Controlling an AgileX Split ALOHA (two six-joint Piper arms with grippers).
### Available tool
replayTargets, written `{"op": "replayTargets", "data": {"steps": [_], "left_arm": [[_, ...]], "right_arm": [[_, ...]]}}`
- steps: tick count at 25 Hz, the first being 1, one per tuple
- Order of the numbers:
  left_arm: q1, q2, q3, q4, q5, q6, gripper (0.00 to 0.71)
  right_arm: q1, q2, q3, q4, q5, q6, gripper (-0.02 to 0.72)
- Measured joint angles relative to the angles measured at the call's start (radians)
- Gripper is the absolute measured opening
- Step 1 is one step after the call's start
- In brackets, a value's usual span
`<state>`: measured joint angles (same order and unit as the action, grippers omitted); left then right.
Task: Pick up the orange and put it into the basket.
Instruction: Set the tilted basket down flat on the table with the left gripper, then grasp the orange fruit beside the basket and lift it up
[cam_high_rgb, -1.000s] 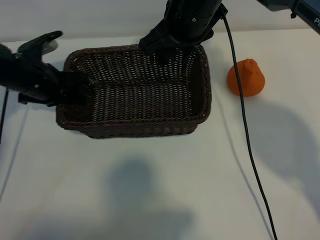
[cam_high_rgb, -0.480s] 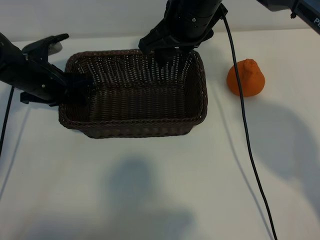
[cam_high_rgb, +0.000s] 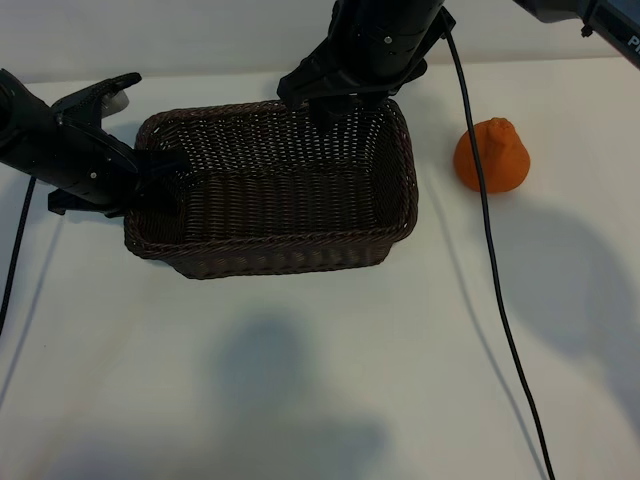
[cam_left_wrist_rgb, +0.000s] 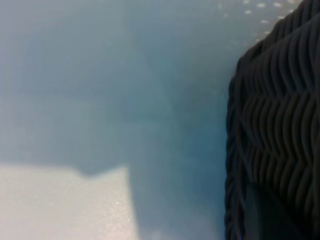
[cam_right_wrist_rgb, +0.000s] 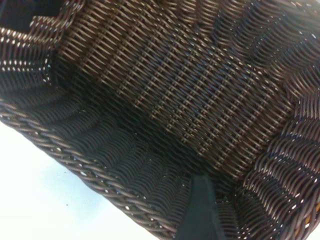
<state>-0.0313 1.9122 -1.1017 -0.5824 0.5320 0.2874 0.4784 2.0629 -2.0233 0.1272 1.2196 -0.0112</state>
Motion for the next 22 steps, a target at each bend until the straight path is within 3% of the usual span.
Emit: {"op": "replayTargets", "data": {"steps": [2,4,9,11,22], "left_arm": [[0.0,0.0,0.0,0.0,0.001,-0.001,0.16],[0.0,0.0,0.0,-0.01,0.003,-0.002,0.231],[0.0,0.0,-0.001,-0.019,0.014,-0.003,0.57],[0.0,0.0,-0.001,-0.02,0.016,-0.005,0.636],[0.0,-0.107,-0.002,-0.018,0.069,-0.006,0.605]], "right_arm": [[0.0,0.0,0.0,0.0,0.0,0.0,0.537],[0.0,0.0,0.0,0.0,0.0,0.0,0.537],[0.0,0.0,0.0,0.0,0.0,0.001,0.537],[0.0,0.0,0.0,0.0,0.0,0.001,0.537],[0.0,0.0,0.0,-0.001,0.0,0.0,0.537]]}}
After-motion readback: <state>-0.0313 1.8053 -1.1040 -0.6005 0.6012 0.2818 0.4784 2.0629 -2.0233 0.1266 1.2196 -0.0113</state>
